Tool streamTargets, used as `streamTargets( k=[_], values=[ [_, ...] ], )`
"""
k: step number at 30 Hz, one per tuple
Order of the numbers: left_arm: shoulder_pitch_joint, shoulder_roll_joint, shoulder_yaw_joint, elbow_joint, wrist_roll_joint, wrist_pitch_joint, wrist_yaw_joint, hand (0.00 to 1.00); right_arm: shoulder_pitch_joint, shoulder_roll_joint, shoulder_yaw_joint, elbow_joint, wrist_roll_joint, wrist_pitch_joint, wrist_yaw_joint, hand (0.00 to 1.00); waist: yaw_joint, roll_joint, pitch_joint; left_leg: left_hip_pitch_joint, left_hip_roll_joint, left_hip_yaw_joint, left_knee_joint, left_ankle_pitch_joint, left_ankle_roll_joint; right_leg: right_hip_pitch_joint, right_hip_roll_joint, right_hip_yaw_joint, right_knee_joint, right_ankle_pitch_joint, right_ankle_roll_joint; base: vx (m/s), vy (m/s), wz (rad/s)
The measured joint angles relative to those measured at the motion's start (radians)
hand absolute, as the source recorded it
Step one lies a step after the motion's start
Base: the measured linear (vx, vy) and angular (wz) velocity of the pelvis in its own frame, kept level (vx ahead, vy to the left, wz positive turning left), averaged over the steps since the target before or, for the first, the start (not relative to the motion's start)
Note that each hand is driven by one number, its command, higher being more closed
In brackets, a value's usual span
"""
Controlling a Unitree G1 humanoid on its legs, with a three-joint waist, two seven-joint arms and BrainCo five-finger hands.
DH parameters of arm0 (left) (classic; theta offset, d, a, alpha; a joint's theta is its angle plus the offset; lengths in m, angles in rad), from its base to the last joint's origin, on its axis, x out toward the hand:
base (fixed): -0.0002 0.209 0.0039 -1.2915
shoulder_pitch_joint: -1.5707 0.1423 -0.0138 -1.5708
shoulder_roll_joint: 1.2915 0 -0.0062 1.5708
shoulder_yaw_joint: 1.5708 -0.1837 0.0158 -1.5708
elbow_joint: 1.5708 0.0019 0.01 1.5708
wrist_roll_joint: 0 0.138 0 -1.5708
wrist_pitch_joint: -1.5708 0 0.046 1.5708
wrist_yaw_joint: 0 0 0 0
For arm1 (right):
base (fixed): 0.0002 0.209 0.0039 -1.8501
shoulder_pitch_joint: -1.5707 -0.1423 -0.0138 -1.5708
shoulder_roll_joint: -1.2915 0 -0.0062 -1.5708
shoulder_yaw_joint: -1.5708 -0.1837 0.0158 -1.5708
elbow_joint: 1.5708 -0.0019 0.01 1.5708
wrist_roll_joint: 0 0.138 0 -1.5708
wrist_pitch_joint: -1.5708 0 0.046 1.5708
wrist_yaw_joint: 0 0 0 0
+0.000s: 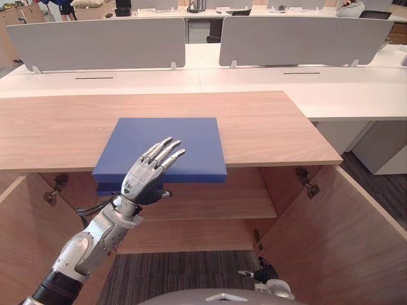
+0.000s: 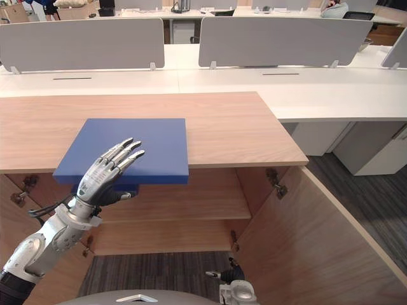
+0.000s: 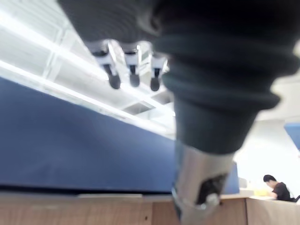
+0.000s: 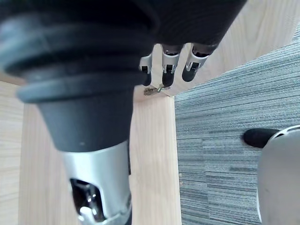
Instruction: Walk over to the cabinet, pick up the folder, carry it to the office cabinet, place the folder inside the office cabinet, then close the office cabinet door
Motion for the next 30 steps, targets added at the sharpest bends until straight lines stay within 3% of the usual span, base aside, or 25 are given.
streamTargets(
  k=[30],
  values=[
    [-0.001,-0.004,0.023,-0.048,-0.006,0.006,-0.056,0.00,0.051,-0.013,-0.024,-0.001,-0.002,0.004,0.020,0.00,-0.018,-0.007,-0.007,-0.008,-0.001,0.000,0.000,-0.005,-0.001,-0.006,0.000,-0.001,-0.007,0.000,0.000,0.00,0.000,0.00]
  ],
)
